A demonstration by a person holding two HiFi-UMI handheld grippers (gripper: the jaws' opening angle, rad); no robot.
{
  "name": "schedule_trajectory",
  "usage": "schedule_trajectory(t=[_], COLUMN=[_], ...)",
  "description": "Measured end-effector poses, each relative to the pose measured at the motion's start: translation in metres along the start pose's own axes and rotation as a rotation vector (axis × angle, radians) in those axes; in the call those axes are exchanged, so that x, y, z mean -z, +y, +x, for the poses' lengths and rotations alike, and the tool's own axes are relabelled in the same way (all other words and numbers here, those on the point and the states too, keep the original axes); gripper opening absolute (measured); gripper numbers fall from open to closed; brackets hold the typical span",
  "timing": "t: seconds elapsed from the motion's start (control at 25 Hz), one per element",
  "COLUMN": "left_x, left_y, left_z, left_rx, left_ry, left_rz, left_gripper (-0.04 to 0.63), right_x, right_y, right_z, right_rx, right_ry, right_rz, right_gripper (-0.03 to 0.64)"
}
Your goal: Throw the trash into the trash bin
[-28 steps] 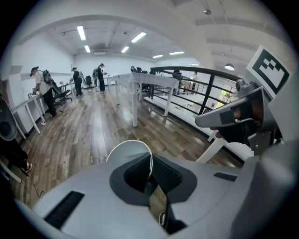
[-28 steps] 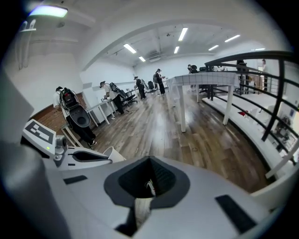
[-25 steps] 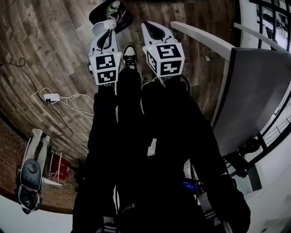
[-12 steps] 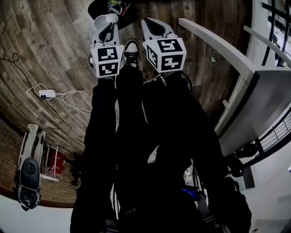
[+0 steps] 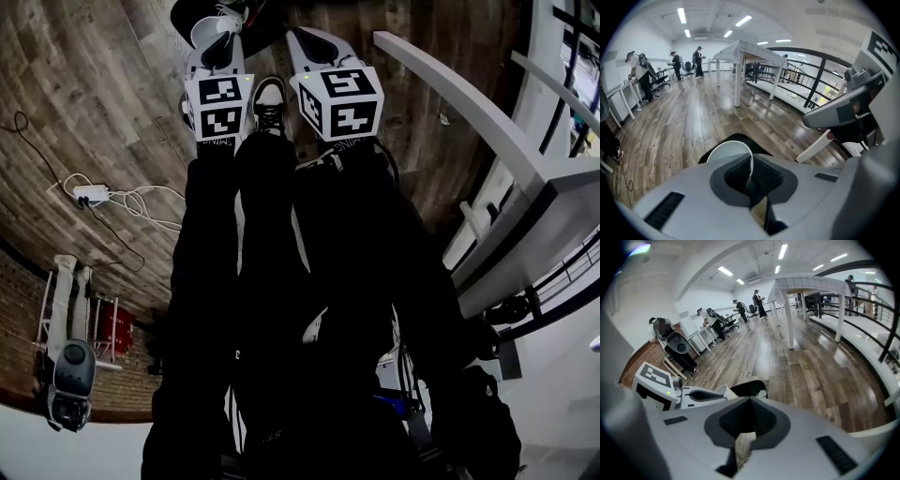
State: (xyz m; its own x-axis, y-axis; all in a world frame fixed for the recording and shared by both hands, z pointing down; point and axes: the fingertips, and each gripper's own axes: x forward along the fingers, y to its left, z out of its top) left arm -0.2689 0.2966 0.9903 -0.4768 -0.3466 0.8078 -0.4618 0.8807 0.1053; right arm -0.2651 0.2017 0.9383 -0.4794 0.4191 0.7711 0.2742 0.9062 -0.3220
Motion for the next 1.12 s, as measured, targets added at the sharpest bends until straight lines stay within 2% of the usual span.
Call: schedule_trajectory(t=[0.4,0.56,1.04,1.12], left_x=[0.002,0.001,-0.001,-0.005], left_y=[0.011,0.015,0.002,-0.001], left_z=[0.025,0.023,0.002,-0.004], left_rx=[-0.017,-0.020,-0.015,-0.011], left_ry=[0.027,0.032,0.014,0.010], left_rz=[-0.007,-0.016,-0.040,-0.043], left_gripper=[0.015,0.069,0.067,0.044], right_x=[0.006,0.005,-0.002,-0.004], right_y=[-0.016,-0.017,-0.011,-0.009], right_z=[0.010,0.009,-0.002,-0.007], right_rx=[0.003,0.000,-0.003,-0.003], right_ry=[0.011,0.010,0.003,0.002], right_rz=[0.008,0.009,0.004,0.003], right_gripper=[0.015,0.015,0.015,0.015])
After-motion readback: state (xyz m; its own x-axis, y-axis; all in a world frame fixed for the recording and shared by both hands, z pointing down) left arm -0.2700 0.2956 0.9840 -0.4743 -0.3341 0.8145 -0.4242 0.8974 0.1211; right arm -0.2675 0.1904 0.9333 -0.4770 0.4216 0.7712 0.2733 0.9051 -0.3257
